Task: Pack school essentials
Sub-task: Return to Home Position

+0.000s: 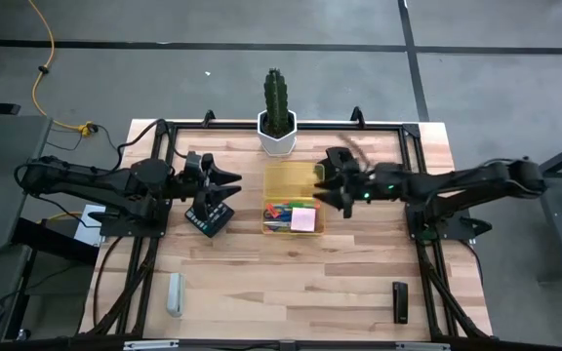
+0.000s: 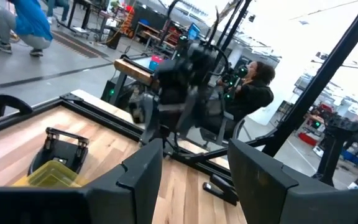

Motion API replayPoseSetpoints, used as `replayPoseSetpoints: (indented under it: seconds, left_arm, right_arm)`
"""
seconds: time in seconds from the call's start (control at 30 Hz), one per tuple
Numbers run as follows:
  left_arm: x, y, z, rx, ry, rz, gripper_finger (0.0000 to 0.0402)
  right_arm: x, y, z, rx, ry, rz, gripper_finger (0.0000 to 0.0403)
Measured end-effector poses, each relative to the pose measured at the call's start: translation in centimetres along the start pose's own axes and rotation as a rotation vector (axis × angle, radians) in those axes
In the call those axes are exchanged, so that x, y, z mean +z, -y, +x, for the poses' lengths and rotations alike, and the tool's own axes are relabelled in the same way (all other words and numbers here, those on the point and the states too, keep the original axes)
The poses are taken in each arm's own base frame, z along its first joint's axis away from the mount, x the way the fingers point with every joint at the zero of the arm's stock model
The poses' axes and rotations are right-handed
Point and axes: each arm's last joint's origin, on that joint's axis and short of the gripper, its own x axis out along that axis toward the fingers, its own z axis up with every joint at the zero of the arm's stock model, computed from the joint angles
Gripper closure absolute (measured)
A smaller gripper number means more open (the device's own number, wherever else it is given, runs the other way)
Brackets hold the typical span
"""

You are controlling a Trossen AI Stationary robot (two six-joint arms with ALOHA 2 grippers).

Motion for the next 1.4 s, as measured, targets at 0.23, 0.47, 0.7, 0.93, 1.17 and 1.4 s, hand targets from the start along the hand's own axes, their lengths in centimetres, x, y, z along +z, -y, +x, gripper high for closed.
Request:
replayPoseSetpoints:
  seconds: [0.23,0.47,0.7,0.93,1.17,1.4]
  left_arm:
    - [0.0,0.0,0.0,0.002,0.006,-0.001,0.0231]
    - [0.0,0.0,0.0,0.003,0.006,-0.001,0.0231]
    - [0.1,0.0,0.0,0.015,0.01,0.052,0.0231]
    - [0.4,-0.6,-0.5,0.034,0.003,0.159,0.0242]
    - [1.8,-2.2,-3.2,0.064,-0.003,0.267,0.0344]
    - [0.8,-3.5,-4.6,0.105,0.035,0.26,0.0398]
  right_arm:
    - [4.0,-2.8,-1.4,0.124,0.285,-0.414,0.0163]
    - [5.2,-3.7,-1.4,0.11,0.272,-0.471,0.0163]
    - [5.2,-3.7,-1.3,0.102,0.246,-0.472,0.0163]
    - [5.2,-3.7,-1.3,0.102,0.242,-0.458,0.0163]
    - [4.7,-3.4,-1.2,0.081,0.188,-0.447,0.0163]
    - [4.6,-3.3,-1.1,0.074,0.172,-0.448,0.0163]
